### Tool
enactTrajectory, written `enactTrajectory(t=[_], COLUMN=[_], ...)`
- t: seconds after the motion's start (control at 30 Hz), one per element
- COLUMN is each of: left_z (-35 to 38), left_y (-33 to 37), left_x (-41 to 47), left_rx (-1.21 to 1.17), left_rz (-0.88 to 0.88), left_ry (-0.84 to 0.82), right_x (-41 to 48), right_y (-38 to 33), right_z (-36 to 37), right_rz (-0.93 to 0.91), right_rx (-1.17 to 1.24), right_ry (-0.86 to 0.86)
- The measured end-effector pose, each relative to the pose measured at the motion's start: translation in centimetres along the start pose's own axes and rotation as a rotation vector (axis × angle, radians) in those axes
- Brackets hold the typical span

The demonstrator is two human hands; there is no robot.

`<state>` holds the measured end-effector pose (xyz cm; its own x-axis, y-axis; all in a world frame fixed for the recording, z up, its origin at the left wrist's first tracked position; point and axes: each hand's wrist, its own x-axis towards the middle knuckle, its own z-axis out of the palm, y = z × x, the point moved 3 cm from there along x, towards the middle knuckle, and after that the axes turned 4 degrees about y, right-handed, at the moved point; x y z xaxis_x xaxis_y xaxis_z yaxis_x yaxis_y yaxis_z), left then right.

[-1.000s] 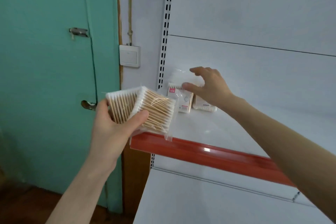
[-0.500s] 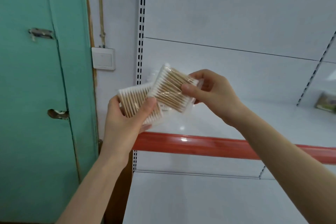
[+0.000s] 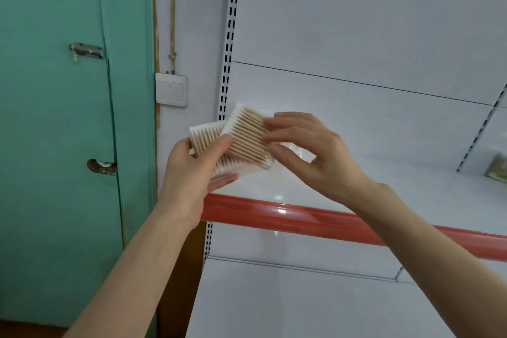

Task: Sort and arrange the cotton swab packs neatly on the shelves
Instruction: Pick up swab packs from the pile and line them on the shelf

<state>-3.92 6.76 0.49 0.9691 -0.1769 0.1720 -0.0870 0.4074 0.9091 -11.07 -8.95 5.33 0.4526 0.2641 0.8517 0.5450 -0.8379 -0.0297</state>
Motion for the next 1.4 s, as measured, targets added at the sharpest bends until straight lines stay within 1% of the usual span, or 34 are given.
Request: enactTrajectory(t=[0.07,0.17,0.23,0.3,0.33,0.37,0.47,0.53,0.57,0.67,0.73,0.8,0.9,1.0,1.17,1.23,1.3,1.33,1.4], left_z=[-0.4,-0.5,-0.5,-0.3,-0.3,-0.3,-0.9,-1.5,-1.7,-2.2,-2.2,-2.2,-2.0,-2.0,-2.0,-1.8,-1.6,-1.6,-1.4], left_y=[0.3,0.3,0.3,0.4,0.5,0.6,0.6,0.3,0.1,-0.4,-0.7,-0.9,-1.0,-1.1,-1.2,-1.2,-1.3,-1.3,-1.3], left_x=[0.5,0.7,0.7,0.5,0.5,0.5,0.7,0.9,1.0,1.2,1.4,1.6,2.0,2.3,2.8,3.0,3.1,3.2,3.4], left_rx=[-0.024,-0.038,-0.057,-0.070,-0.079,-0.085,-0.060,-0.031,-0.011,0.051,0.074,0.099,0.126,0.131,0.161,0.187,0.215,0.220,0.209], left_rz=[-0.043,-0.108,-0.140,-0.138,-0.121,-0.095,-0.007,0.013,0.015,0.039,0.055,0.072,0.095,0.108,0.133,0.151,0.166,0.166,0.155], left_ry=[-0.006,-0.042,-0.061,-0.080,-0.083,-0.076,-0.013,0.027,0.039,0.050,0.043,0.033,0.011,0.013,0.033,0.029,0.015,0.005,-0.018], right_x=[-0.2,0.0,0.4,0.8,0.9,1.1,1.5,1.8,1.8,1.5,1.2,1.2,1.6,2.0,1.3,1.2,1.2,1.2,1.5], right_y=[0.6,1.4,1.5,1.4,1.3,1.4,2.6,4.5,5.6,8.6,10.0,11.0,12.2,13.1,13.0,13.3,13.5,13.5,12.9], right_z=[-0.2,0.1,0.4,0.2,0.1,0.0,-0.8,-1.8,-2.1,-2.2,-1.6,-0.7,0.7,2.0,3.4,3.5,3.2,3.0,2.1], right_rz=[-0.043,-0.115,-0.171,-0.204,-0.169,-0.095,0.260,0.459,0.529,0.688,0.703,0.682,0.650,0.554,0.465,0.482,0.543,0.573,0.589], right_rx=[0.005,-0.124,-0.172,-0.149,-0.109,-0.056,0.091,0.057,-0.023,-0.243,-0.287,-0.302,-0.309,-0.386,-0.470,-0.439,-0.364,-0.321,-0.221], right_ry=[-0.106,-0.199,-0.166,-0.082,-0.059,-0.044,0.032,0.051,0.008,-0.229,-0.341,-0.408,-0.462,-0.485,-0.388,-0.363,-0.334,-0.296,-0.124])
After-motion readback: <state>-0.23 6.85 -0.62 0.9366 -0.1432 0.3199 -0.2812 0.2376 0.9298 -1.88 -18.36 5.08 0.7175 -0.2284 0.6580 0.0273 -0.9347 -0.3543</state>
